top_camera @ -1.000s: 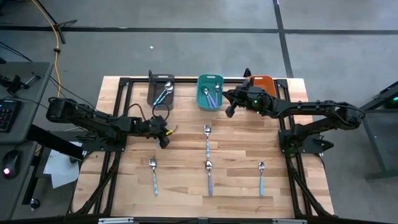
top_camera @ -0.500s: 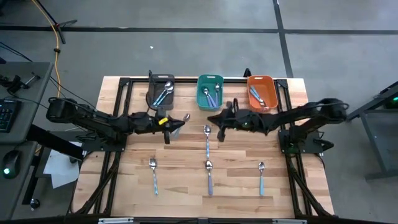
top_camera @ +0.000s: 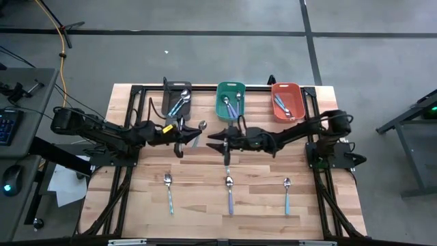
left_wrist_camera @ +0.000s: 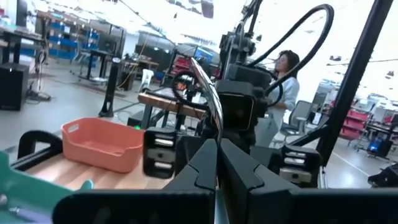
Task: Sort silverware by color (type)
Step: Put the top blue spoon into the orange bin, then put the top white spoon into the black bin
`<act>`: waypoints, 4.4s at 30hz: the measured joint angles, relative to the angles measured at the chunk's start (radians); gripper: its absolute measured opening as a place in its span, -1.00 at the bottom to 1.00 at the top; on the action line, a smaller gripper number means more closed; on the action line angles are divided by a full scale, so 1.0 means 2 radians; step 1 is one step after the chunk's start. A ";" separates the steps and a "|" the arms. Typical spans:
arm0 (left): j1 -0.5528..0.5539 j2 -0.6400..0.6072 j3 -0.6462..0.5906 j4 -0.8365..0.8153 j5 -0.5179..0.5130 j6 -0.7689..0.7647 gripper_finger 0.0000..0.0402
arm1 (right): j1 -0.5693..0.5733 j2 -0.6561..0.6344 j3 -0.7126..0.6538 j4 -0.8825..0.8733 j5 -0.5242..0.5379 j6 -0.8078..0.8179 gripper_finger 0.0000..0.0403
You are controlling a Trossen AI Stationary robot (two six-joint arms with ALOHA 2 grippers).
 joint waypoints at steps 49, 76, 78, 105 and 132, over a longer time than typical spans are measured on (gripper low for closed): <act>-0.006 0.000 0.001 -0.091 -0.062 0.142 -0.48 | -0.051 -0.064 0.107 -0.332 -0.013 -0.054 -0.98; -0.028 0.000 -0.063 -0.119 -0.070 0.090 -0.79 | -0.446 -0.200 0.107 -0.930 0.057 -0.028 -0.98; -0.028 0.000 -0.081 -0.099 -0.071 0.086 -0.84 | -0.459 -0.179 0.107 -0.931 0.048 -0.037 -0.98; -0.026 0.000 -0.106 -0.083 -0.074 0.086 -1.00 | -0.494 -0.071 0.107 -0.937 0.025 -0.045 -0.90; 0.024 0.000 -0.106 -0.090 -0.062 0.121 -1.00 | -0.207 -0.221 0.107 -0.908 -0.001 0.040 -0.44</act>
